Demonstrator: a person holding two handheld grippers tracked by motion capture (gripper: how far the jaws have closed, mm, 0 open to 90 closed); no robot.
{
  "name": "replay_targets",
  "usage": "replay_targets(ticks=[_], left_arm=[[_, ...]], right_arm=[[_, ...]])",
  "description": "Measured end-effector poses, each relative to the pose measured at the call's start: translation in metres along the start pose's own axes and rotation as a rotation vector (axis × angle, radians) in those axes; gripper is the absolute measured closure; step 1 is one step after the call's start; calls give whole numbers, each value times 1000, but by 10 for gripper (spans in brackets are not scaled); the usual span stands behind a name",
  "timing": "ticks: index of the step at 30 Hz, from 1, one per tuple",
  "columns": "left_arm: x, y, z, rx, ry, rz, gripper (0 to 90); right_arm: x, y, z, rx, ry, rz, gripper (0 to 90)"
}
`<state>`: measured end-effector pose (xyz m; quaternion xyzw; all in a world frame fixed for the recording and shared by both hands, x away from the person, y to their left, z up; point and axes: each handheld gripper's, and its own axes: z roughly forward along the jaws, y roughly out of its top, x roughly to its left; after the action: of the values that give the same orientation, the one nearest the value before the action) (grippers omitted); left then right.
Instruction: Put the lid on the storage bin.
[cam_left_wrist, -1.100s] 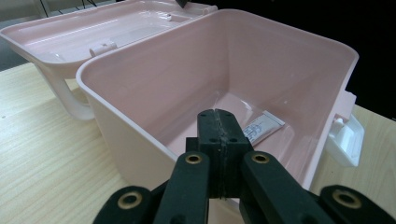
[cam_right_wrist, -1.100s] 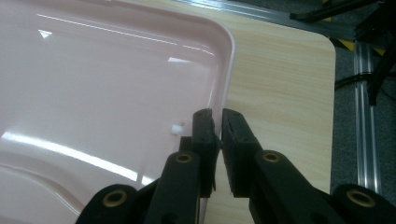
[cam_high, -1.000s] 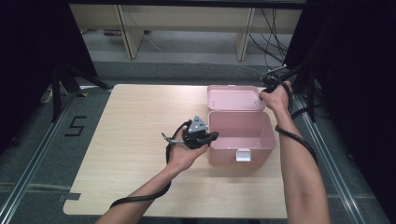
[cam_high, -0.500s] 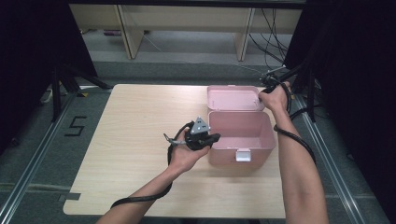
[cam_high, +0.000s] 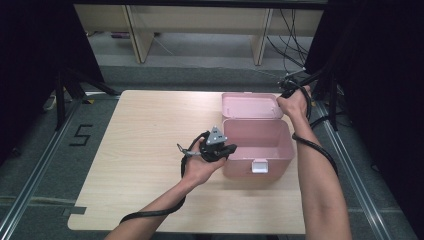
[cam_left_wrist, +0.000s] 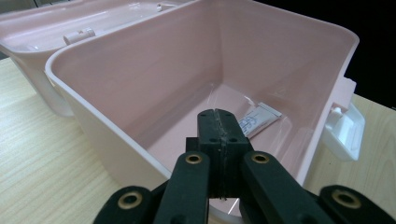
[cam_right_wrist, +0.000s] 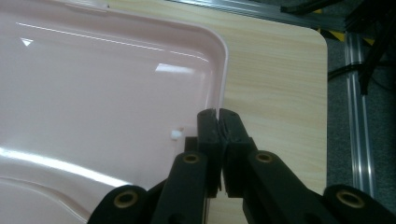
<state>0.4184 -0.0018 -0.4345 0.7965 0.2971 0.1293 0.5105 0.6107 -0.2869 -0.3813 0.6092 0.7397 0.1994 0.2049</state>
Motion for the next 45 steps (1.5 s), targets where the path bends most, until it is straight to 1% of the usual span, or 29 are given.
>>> replay_targets(ticks=[1,2,3,4,5,6,9,10,11,12,13,14,15,16,17,19,22,27,28,30,34,35,38,39,40,41,42,43,45], left_arm=[[0,0,0,6,1,3,900],[-1,0,1,1,-9,1,900],[-1,0,1,3,-11,3,900],[-1,0,0,5,-6,4,900],[-1,0,0,3,-12,3,900],[0,0,0,5,-14,2,900],[-1,0,0,7,-4,2,900],[-1,0,0,7,-5,2,900],[-1,-1,0,4,-8,1,900],[-1,-1,0,7,-4,1,900],[-2,0,0,8,0,1,900],[-2,0,1,4,1,3,900],[-2,0,1,7,-1,7,900],[-2,-1,1,3,0,6,900],[-2,-1,0,7,-3,9,900],[-3,-1,0,2,12,17,900],[-3,-2,0,-10,12,16,900],[-4,-2,1,-5,10,26,900],[-4,-2,1,2,12,29,900],[-4,-2,1,1,15,33,900],[-5,-2,1,3,27,41,900],[-6,-2,1,2,33,46,900],[-6,-2,0,3,34,44,900],[-6,-2,0,9,43,48,900],[-6,-2,0,6,45,46,900],[-7,-3,0,7,46,47,900],[-7,-3,-1,7,46,47,900],[-7,-3,-1,8,47,47,900],[-6,-3,-1,7,48,47,900]], right_arm=[[1,0,0,5,-6,-3,888],[3,1,-1,23,-7,17,886],[3,1,0,10,-11,17,884],[3,1,-1,18,-4,23,881],[1,0,1,17,3,17,871],[-1,1,2,18,1,-9,863],[0,-1,4,40,6,21,842],[-1,-2,7,24,7,10,837],[0,-3,6,45,14,37,841],[0,-3,6,43,17,49,843],[2,-4,6,53,21,83,846],[0,-3,6,46,15,60,848],[0,-3,5,43,18,68,850],[-2,-4,6,18,15,50,852],[0,-3,5,46,22,87,854],[0,-4,6,36,21,87,858],[-1,-4,5,31,23,100,865],[-1,-4,2,29,42,168,876],[-3,-4,2,27,41,150,876],[-4,-5,1,20,40,145,878],[-3,-5,-1,27,52,176,879],[-5,-5,-1,16,48,150,880],[-5,-5,-5,2,53,145,881],[-2,-5,-6,9,61,192,882],[-5,-5,-6,-3,61,151,882],[-5,-5,-7,-8,62,144,882],[-4,-5,-9,-7,64,157,882],[-2,-5,-9,-12,69,195,882],[-5,-5,-11,-28,64,137,882]])
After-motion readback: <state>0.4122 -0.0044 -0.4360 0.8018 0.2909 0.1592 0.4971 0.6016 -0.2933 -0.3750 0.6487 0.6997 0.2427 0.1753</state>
